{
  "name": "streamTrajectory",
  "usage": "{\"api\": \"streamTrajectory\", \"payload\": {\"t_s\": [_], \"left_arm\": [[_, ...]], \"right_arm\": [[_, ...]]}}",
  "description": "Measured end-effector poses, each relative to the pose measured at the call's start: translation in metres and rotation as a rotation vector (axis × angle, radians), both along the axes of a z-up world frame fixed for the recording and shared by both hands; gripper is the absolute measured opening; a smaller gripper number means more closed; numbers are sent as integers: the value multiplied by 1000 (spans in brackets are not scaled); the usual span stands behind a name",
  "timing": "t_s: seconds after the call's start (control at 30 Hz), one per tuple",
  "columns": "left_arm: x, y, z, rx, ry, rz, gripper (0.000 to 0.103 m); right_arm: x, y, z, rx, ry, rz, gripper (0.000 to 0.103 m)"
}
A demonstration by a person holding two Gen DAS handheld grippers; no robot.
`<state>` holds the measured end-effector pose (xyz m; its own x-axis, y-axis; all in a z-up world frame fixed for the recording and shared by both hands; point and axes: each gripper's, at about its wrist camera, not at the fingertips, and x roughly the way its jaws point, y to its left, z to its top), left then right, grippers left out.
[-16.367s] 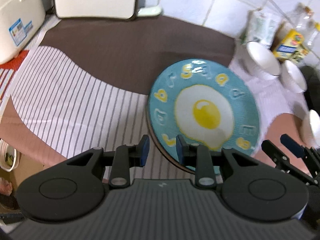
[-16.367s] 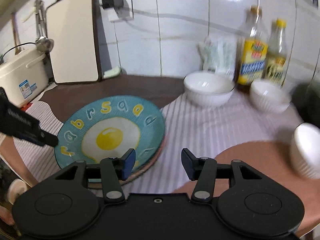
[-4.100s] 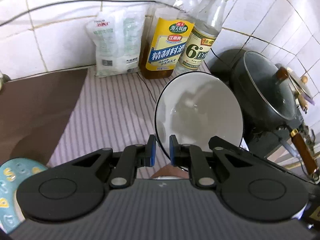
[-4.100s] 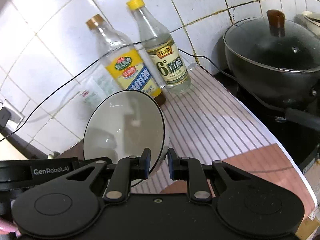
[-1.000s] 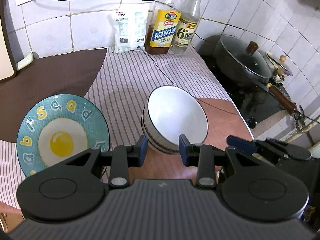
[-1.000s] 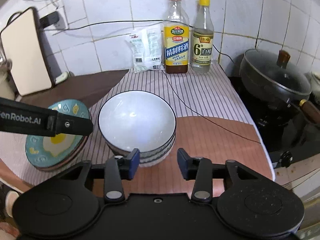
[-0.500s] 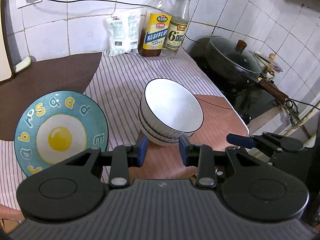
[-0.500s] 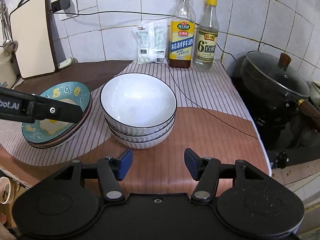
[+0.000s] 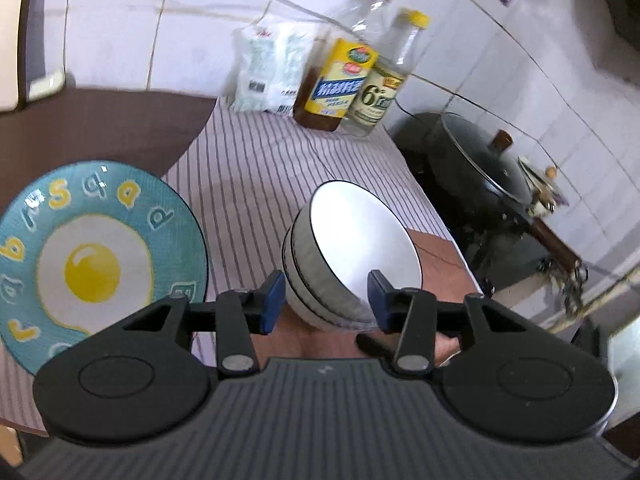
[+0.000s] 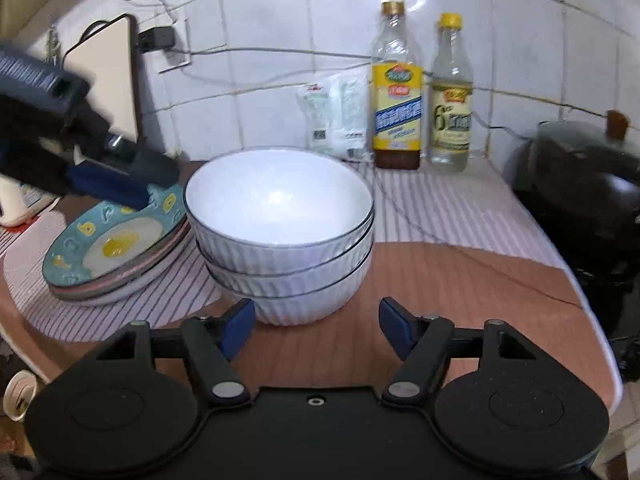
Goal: Organize plates and bowls
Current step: 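Move both grippers to the bowl stack and grasp its rim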
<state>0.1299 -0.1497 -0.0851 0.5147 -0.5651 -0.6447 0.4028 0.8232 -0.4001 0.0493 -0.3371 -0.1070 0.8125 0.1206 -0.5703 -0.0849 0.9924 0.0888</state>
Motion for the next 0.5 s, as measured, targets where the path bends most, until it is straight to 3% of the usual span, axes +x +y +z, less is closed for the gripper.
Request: {"api": "streamTrajectory", "payload": {"t_s": [0.1, 0.2, 0.5], "left_arm": [[18, -6, -10, -14, 73, 4, 49], [29, -16, -22, 27, 123, 2, 49], [37, -39, -40, 111, 182, -14, 44]], "right_arm": [[4, 0, -8, -20, -9, 34, 77], [7, -4, -14, 6, -30, 47, 91], [19, -2, -26, 18, -55, 103, 94]]}}
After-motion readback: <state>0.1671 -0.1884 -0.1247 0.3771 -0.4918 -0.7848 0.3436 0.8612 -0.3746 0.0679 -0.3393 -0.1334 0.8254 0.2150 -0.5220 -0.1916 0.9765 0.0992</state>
